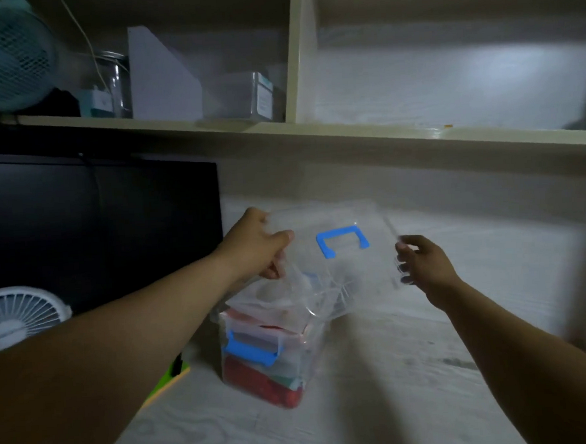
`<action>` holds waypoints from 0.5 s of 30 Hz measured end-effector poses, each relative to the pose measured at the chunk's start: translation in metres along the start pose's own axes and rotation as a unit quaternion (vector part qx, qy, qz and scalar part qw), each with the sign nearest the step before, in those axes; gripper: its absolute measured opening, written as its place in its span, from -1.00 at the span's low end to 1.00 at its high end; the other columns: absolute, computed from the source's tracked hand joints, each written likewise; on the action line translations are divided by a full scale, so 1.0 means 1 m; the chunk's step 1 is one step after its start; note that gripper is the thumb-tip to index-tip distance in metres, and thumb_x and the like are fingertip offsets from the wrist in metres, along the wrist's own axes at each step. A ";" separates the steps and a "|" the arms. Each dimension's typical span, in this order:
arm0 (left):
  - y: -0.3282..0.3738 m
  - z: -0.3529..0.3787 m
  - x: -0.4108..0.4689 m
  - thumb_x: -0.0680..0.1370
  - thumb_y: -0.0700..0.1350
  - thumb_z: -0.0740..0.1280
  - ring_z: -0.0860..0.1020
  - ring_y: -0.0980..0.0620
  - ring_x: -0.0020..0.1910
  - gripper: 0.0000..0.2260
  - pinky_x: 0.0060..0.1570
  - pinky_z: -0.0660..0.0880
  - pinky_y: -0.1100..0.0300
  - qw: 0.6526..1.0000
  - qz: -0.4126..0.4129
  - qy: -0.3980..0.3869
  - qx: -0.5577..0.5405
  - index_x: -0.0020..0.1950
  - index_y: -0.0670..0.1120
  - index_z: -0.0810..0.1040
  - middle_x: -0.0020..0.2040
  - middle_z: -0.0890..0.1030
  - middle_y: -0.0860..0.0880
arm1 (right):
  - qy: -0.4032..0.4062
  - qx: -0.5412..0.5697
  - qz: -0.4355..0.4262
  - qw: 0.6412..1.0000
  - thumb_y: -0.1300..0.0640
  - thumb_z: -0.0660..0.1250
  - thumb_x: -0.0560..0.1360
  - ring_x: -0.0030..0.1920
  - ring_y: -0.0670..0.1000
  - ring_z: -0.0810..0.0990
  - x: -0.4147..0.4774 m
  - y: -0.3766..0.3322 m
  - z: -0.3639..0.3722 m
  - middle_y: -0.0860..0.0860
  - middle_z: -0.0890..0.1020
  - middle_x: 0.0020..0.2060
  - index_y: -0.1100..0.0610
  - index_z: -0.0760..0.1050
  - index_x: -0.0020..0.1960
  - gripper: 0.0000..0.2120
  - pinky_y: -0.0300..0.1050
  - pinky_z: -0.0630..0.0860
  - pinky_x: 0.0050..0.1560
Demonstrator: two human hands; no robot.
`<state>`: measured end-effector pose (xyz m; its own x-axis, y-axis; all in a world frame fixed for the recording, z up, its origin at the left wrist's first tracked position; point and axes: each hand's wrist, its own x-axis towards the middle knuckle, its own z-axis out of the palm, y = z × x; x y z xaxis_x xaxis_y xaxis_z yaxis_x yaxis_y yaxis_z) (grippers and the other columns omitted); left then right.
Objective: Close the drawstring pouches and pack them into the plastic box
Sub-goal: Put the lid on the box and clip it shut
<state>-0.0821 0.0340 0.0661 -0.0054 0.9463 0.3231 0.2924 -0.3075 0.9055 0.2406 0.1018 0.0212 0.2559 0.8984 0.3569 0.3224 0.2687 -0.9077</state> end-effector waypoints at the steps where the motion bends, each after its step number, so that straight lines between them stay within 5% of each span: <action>1: -0.009 -0.006 0.001 0.62 0.00 0.41 0.62 -0.13 -0.37 -0.70 -0.37 0.56 0.09 0.998 -0.003 0.041 0.053 0.18 -0.13 0.40 -0.22 0.63 -0.20 | -0.001 -0.024 0.005 1.000 0.06 0.30 0.67 -0.19 0.10 0.57 0.003 -0.001 0.011 0.14 0.60 -0.04 0.16 0.51 0.35 -0.70 -0.04 0.54 -0.26; 3: -0.025 -0.018 -0.002 0.60 0.12 0.38 0.60 -0.11 -0.27 -0.70 -0.31 0.48 0.12 0.982 -0.008 0.084 0.171 -0.08 -0.09 0.44 -0.19 0.59 -0.13 | -0.005 -0.075 0.006 0.997 0.08 0.28 0.67 -0.12 0.17 0.63 0.010 -0.006 0.034 0.18 0.62 -0.02 0.23 0.54 0.27 -0.73 0.04 0.61 -0.19; 6: -0.052 -0.033 -0.012 0.60 0.15 0.33 0.55 -0.06 -0.22 -0.68 -0.32 0.35 0.15 0.968 -0.053 0.084 0.232 -0.21 -0.02 0.42 -0.19 0.55 -0.06 | -0.034 -0.169 -0.038 0.984 0.14 0.24 0.65 -0.05 0.37 0.64 0.026 -0.012 0.075 0.25 0.62 -0.17 0.42 0.55 0.06 -0.69 0.16 0.59 -0.05; 10: -0.079 -0.035 -0.014 0.59 0.16 0.30 0.59 -0.13 -0.13 -0.70 -0.25 0.40 0.12 0.962 -0.105 0.099 0.230 -0.19 -0.03 0.44 -0.11 0.58 -0.11 | -0.076 -0.251 -0.042 0.964 0.10 0.27 0.66 0.14 0.23 0.62 0.049 -0.014 0.115 0.14 0.68 0.11 0.20 0.65 0.19 -0.75 -0.07 0.51 0.05; 15: -0.111 -0.038 -0.004 0.50 0.17 0.30 0.64 -0.08 -0.08 -0.71 -0.13 0.53 0.12 0.962 -0.148 0.075 0.216 0.00 -0.03 0.53 -0.06 0.64 -0.07 | -0.163 -0.264 0.016 0.950 0.17 0.29 0.64 0.21 0.19 0.61 0.071 0.003 0.153 0.18 0.66 0.22 0.18 0.63 0.25 -0.75 -0.05 0.49 0.16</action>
<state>-0.1510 0.0604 -0.0248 -0.2775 0.9513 0.1340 0.6264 0.0734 0.7760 0.1205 0.2194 0.0102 0.0039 0.9862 0.1657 0.7537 0.1060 -0.6486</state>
